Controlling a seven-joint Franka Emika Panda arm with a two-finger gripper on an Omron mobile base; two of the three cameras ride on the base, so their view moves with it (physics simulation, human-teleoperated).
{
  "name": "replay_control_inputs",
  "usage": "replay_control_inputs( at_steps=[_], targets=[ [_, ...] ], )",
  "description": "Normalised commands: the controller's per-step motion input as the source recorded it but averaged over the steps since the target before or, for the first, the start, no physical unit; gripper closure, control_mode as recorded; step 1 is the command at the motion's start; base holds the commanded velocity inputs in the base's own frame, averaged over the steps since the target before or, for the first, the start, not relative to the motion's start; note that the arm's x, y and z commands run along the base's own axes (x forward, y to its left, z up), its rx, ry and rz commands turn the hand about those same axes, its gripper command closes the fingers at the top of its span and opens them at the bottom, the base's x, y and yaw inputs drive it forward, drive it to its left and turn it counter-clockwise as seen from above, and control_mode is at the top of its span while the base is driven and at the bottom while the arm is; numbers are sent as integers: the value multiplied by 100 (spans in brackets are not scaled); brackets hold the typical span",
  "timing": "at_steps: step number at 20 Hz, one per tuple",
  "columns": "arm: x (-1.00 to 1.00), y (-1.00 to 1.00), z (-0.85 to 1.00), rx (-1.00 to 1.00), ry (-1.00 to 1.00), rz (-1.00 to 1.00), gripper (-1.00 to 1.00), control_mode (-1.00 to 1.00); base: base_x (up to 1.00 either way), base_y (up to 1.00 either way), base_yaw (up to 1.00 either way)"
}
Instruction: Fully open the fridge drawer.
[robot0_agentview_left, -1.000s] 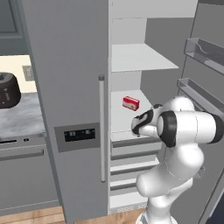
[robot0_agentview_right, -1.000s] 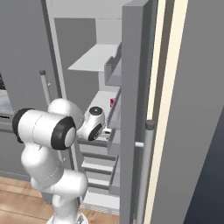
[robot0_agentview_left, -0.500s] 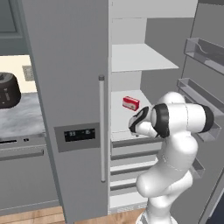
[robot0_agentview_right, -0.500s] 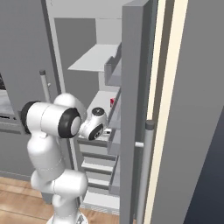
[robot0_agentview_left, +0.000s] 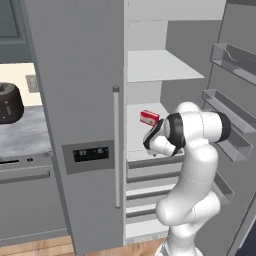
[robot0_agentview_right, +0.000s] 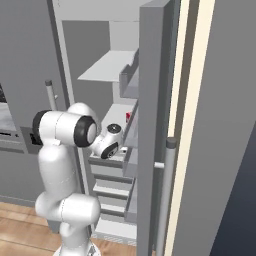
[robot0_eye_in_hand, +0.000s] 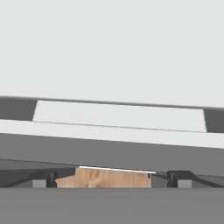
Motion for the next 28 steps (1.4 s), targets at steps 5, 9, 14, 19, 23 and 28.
replay_control_inputs(
  at_steps=[5,9,14,19,23,28],
  targets=[
    [22,0,-25,0,0,0,-100,-100,0,0,0],
    [4,-3,-26,0,0,0,-100,-100,0,0,0],
    [0,-4,-20,0,1,0,-100,-100,0,0,0],
    [0,-3,-16,0,0,0,-100,-100,0,0,0],
    [8,-2,-2,1,-5,0,-100,-100,0,0,0],
    [20,0,0,3,-9,0,-100,-100,0,0,0]
  ],
)
